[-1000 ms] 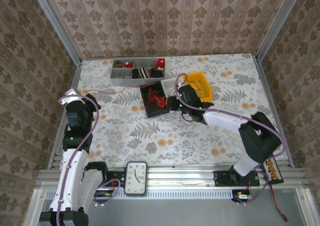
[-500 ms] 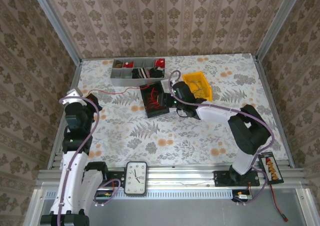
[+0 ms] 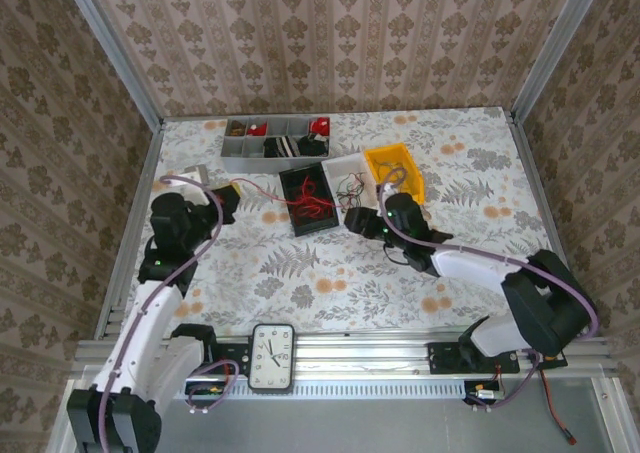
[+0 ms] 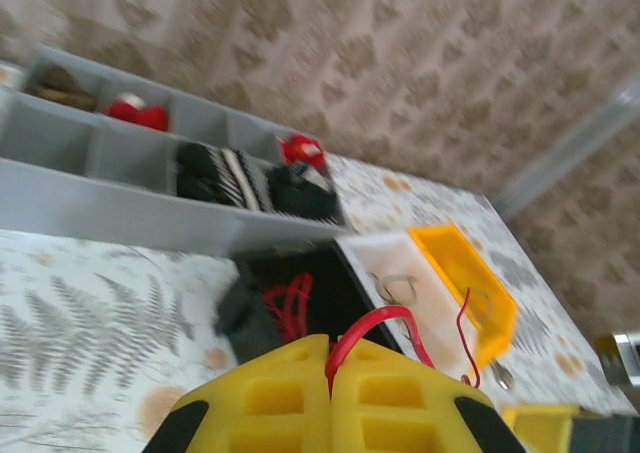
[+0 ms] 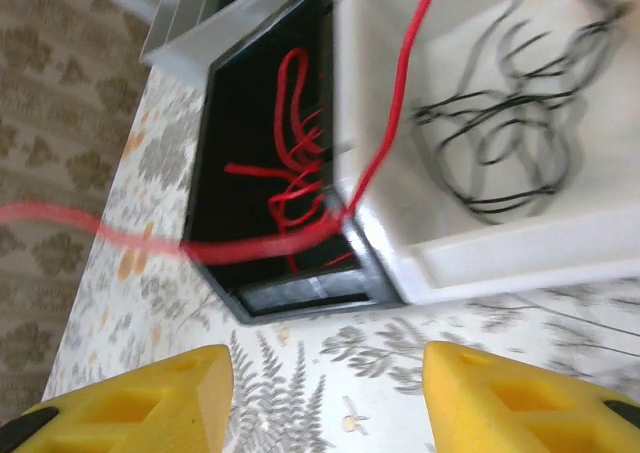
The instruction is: Untangle the cables
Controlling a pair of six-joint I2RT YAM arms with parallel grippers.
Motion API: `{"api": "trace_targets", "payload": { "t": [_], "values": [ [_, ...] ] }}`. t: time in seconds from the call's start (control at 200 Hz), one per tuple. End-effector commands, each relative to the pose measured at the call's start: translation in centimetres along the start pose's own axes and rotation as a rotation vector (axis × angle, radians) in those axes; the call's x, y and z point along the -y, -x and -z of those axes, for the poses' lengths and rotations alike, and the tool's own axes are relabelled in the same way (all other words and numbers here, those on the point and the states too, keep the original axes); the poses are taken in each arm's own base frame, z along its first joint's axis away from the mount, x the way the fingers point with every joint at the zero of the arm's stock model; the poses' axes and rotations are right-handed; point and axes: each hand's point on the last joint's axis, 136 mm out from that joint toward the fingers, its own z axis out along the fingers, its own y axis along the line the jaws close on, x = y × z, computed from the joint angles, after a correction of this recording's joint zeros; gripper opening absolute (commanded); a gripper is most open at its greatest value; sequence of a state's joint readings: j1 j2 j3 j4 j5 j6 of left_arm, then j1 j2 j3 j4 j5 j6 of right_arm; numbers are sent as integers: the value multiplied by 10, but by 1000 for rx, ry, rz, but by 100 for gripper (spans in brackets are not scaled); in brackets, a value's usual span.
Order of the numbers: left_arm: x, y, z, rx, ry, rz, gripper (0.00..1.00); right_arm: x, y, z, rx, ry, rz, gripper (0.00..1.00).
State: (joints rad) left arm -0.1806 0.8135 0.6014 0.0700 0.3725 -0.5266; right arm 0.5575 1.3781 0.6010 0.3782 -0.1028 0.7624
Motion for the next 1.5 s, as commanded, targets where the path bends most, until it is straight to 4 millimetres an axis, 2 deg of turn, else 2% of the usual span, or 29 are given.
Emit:
{"api": "trace_targets", "payload": {
  "t": [0.0,0.095,0.24,0.43,0.63,0.82,1.09,1.305,1.33,1.495],
  "values": [
    [25,-12,-9,-43,-116,-50,0,22,19,21,111,-62,-71,54],
    [28,-26,-18,-84,-127,-54,0,52,16,35,136,-168,-108,54],
    [30,-36,-26,-110,-134,-58,0,83,6,49,135,-269,-146,54],
    [28,-44,-31,-127,-129,-57,0,112,-15,52,97,-324,-205,53],
    [27,-54,-34,-148,-127,-53,0,105,-26,39,41,-262,-205,51],
    [25,-63,-37,-162,-118,-46,0,91,-21,32,33,-191,-197,48],
    [28,-75,-43,-183,-128,-35,0,83,-21,24,12,-153,-207,42],
    [30,-79,-45,-187,-130,-32,0,88,-29,14,-13,-147,-257,39],
    [30,-79,-46,-186,-131,-32,0,96,-36,11,-31,-173,-268,39],
    [32,-82,-47,-187,-135,-31,0,107,-48,9,-62,-220,-283,38]
  ]
}}
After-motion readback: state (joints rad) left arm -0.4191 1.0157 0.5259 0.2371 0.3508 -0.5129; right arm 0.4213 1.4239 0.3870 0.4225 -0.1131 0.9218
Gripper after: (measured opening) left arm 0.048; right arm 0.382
